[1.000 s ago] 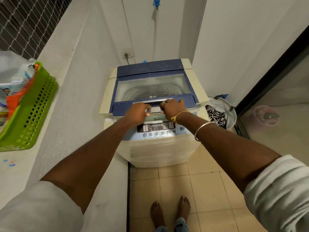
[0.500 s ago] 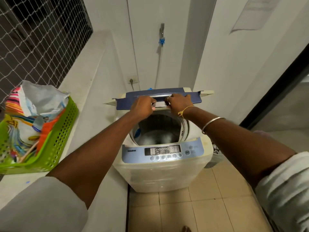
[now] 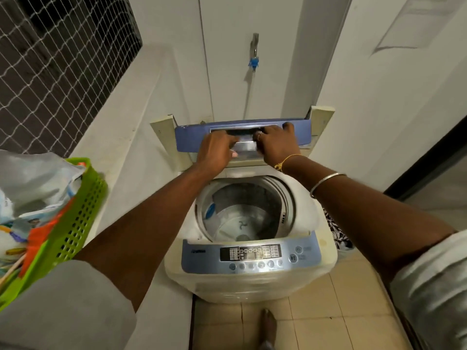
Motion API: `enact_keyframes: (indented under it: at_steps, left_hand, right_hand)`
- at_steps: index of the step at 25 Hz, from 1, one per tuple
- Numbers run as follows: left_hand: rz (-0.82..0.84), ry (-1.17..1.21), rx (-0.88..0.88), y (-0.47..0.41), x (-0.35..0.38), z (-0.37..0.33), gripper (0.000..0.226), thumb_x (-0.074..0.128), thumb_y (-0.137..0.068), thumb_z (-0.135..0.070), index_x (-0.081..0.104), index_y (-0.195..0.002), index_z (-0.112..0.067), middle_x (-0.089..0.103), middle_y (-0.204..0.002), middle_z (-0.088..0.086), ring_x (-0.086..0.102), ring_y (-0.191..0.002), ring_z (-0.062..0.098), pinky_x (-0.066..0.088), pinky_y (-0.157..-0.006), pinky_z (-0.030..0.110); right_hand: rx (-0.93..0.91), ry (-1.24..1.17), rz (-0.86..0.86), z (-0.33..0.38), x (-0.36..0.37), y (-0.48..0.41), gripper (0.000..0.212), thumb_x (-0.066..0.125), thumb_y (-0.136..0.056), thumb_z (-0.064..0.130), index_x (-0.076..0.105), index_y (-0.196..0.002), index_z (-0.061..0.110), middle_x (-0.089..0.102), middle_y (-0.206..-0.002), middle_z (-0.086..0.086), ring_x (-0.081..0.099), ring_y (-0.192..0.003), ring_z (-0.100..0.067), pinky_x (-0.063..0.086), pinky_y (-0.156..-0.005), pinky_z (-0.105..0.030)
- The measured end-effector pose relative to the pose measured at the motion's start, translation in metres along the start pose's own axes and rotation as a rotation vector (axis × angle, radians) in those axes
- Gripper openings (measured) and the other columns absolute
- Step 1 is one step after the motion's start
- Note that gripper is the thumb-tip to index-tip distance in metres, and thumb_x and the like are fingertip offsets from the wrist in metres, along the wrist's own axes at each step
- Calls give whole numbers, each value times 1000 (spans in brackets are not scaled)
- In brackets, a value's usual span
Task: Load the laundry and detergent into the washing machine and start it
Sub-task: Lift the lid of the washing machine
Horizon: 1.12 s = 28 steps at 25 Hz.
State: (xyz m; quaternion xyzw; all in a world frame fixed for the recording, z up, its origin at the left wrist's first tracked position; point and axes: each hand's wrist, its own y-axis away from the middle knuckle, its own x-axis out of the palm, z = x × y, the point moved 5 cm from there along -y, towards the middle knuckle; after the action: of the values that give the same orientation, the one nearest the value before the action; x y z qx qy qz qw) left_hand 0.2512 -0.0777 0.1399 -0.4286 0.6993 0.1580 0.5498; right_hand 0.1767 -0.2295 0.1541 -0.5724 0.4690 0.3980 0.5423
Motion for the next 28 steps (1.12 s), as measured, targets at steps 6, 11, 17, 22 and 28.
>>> enact_keyframes:
  at_steps: [6, 11, 17, 22, 28]
  left_hand:
    - [-79, -109, 7, -44, 23, 20, 24, 66, -91, -24, 67, -115, -22, 66, -102, 0, 65, -92, 17, 56, -86, 33]
    - [-115, -103, 22, -65, 34, 28, 35, 60, -93, -15, 62, -127, -24, 65, -114, 4, 61, -104, 23, 52, -91, 33]
    - [-97, -216, 52, -66, 62, 42, 56, 63, -92, -15, 45, -145, -17, 52, -142, 10, 47, -131, 30, 40, -111, 43]
    - [-104, -232, 60, -63, 67, 41, 63, 68, -89, -10, 42, -146, -14, 49, -145, 11, 43, -135, 32, 35, -114, 46]
    - [-36, -166, 79, -53, 55, 37, 64, 62, -89, -3, 39, -148, -14, 44, -148, 10, 39, -138, 29, 35, -115, 42]
  right_hand:
    - [-49, 61, -107, -22, 28, -38, 38, 67, -90, 26, 62, -128, 23, 66, -119, -7, 54, -121, -32, 19, -114, -56]
    - [-78, 113, -89, -34, 42, -60, 46, 72, -86, 17, 62, -130, 21, 66, -112, -7, 57, -115, -32, 26, -109, -53]
    - [-51, 111, -130, -34, 62, -68, 47, 71, -86, 15, 59, -132, 18, 64, -116, -9, 55, -114, -34, 33, -101, -49]
    - [-44, 91, -141, -35, 67, -68, 46, 68, -87, 14, 58, -131, 18, 63, -118, -9, 53, -116, -33, 35, -98, -47]
    - [-38, 40, -99, -30, 59, -58, 57, 73, -82, 11, 55, -135, 16, 63, -123, -10, 53, -120, -35, 38, -100, -48]
